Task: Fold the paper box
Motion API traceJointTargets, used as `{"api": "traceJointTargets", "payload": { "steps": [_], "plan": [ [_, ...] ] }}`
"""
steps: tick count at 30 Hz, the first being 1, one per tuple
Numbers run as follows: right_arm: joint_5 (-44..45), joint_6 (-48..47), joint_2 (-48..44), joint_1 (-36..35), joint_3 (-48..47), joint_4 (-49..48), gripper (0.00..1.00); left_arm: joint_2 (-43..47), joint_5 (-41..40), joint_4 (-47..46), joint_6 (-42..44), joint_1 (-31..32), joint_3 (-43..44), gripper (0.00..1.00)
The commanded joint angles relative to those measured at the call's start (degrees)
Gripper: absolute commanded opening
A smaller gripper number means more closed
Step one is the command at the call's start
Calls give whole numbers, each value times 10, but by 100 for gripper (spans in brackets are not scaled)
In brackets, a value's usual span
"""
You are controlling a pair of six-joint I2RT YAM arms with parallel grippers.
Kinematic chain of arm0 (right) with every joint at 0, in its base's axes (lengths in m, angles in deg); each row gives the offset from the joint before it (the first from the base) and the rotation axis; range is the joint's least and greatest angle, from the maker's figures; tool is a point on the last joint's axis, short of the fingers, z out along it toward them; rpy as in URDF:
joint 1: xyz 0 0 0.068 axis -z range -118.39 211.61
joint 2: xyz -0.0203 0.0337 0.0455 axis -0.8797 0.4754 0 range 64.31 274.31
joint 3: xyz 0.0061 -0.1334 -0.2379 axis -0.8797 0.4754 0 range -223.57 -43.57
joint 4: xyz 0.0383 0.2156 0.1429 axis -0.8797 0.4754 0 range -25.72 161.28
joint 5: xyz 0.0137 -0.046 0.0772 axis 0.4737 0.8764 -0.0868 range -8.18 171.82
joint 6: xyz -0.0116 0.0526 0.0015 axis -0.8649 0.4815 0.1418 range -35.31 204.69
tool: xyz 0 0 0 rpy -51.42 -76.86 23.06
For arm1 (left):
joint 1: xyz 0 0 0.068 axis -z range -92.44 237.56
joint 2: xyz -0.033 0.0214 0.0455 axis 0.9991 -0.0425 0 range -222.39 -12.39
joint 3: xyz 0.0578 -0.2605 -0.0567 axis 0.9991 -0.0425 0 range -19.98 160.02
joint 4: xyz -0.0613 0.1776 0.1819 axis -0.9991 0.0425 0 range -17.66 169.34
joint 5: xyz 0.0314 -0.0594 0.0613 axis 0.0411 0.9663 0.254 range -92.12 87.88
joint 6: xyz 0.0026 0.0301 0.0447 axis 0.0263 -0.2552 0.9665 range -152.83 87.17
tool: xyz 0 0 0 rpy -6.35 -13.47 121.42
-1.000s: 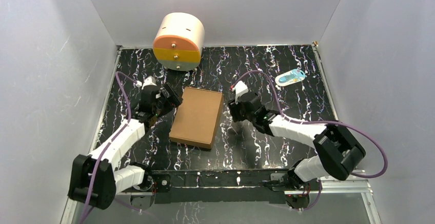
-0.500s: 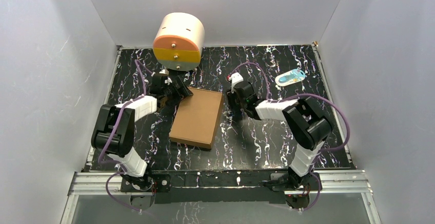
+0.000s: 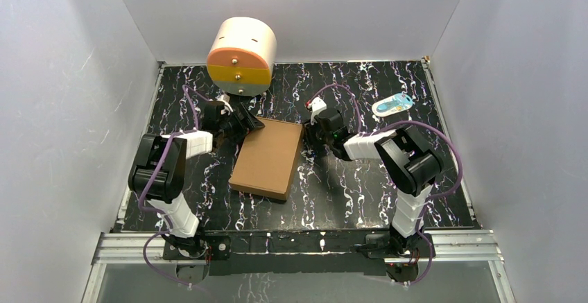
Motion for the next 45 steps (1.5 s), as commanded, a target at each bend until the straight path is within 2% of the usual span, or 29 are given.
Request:
{"api": "traceJointTargets", "payload": {
  "steps": [1, 11, 16, 22, 27, 31, 35, 39, 45],
  "plan": [
    [-112, 16, 12, -14, 10, -114, 47, -8, 102, -59, -40, 25, -17, 79],
    [-191, -52, 25, -38, 15, -183, 41, -12, 122, -81, -52, 65, -35, 77],
    [-234, -75, 17, -45, 17, -185, 35, -8, 125, -72, -45, 76, -44, 77],
    [-180, -79, -46, -51, 81, -163, 33, 42, 57, 22, 24, 76, -42, 78],
    [-127, -59, -113, -55, 120, -85, 34, 48, 21, 57, 73, 76, -21, 79],
    [-51, -31, -170, -56, 153, -27, 40, 39, 20, 73, 93, 76, 4, 80],
    [52, -30, -241, -51, 167, 50, 53, 85, -39, 105, 106, 71, 18, 84],
    [115, -1, -320, -28, 164, 122, 65, 165, -104, 149, 111, 46, 20, 89],
    [191, 10, -443, -4, 149, 199, 92, 331, -214, 233, 107, 10, -6, 97]
  ]
}}
